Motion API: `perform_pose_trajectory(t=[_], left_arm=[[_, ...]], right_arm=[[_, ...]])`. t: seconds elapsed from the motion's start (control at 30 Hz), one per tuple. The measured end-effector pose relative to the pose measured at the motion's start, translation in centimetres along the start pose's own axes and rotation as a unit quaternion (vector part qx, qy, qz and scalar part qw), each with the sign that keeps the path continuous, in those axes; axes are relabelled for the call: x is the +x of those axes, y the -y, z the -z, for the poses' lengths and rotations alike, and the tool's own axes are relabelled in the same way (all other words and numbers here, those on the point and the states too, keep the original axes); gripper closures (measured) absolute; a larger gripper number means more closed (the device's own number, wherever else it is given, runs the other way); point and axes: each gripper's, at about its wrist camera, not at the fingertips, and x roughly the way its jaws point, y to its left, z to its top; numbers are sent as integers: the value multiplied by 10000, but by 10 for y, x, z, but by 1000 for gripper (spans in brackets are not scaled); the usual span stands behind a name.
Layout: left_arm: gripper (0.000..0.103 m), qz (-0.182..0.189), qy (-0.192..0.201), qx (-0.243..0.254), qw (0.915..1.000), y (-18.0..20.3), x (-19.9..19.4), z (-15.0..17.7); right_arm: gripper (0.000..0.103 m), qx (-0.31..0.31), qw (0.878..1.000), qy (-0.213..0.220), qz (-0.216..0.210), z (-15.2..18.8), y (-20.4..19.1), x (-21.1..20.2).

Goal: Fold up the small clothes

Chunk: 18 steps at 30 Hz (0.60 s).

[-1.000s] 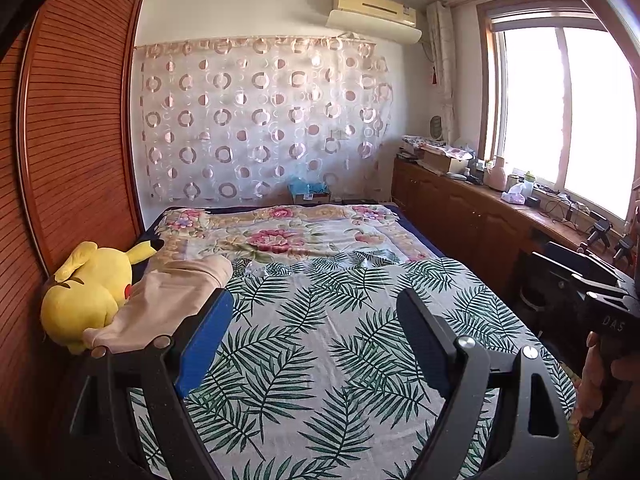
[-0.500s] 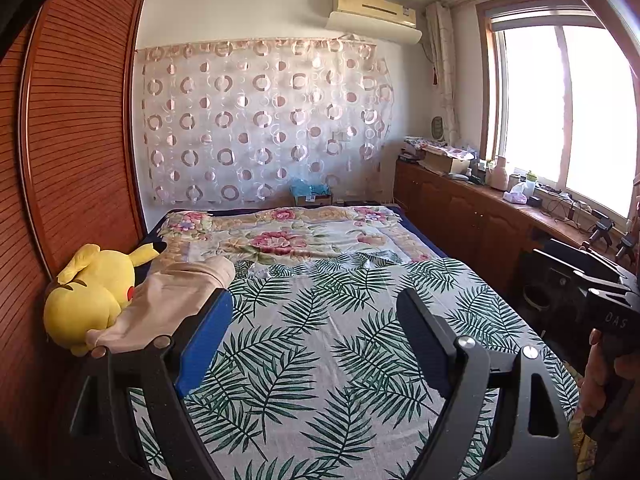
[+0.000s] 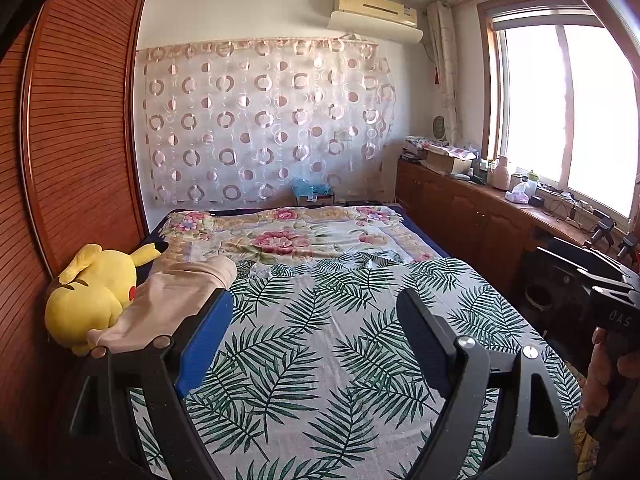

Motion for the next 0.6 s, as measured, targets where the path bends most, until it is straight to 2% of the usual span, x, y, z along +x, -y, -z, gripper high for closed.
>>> perform_pose_trajectory(t=[0.6], left_arm=[[18, -1, -5, -3, 10000, -3, 1, 0]], right_arm=[[22, -3, 10000, 0, -10, 0, 2, -1]])
